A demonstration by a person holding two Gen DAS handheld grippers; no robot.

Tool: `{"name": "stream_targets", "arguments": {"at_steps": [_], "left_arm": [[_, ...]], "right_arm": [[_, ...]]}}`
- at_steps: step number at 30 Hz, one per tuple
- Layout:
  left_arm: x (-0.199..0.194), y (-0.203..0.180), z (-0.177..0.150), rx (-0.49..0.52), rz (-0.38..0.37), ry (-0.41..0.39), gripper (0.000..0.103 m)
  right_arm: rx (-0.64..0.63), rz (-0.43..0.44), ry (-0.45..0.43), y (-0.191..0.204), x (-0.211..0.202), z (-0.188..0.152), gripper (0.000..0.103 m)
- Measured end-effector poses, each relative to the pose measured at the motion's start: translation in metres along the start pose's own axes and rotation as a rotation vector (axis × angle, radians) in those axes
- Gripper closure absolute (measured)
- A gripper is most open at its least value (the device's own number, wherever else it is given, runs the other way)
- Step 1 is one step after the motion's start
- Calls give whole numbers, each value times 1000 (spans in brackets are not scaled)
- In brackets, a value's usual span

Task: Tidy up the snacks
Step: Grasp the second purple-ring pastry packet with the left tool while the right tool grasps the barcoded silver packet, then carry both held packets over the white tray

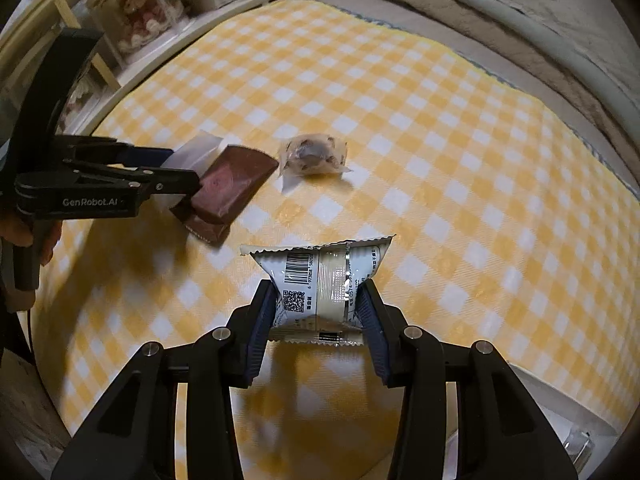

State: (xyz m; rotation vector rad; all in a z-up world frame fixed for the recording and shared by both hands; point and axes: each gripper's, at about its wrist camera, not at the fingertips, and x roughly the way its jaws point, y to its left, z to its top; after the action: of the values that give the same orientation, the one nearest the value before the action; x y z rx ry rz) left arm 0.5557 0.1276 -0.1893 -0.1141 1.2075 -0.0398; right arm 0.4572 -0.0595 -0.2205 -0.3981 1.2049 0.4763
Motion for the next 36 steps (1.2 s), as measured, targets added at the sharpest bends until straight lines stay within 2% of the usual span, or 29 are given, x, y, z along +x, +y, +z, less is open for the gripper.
{"name": "stream_targets", "arguments": {"at_steps": [13,23,29,36], "left_arm": [[-85,-20,-22,-37,-7,-184,56],[-153,-52,-58,-15,-13,-302,56],[-187,-76,-81,13,-30,-359,56],[-209,-113,-96,40,-96,-403,56]], "right_arm": [[97,-50,-135,2,-65,-13,60],[180,-123,-261,-4,-129,-30,60],[217,-139,-319,-13,-162,-46,60],[266,-178,-367,-30,-197,-79,59]]}}
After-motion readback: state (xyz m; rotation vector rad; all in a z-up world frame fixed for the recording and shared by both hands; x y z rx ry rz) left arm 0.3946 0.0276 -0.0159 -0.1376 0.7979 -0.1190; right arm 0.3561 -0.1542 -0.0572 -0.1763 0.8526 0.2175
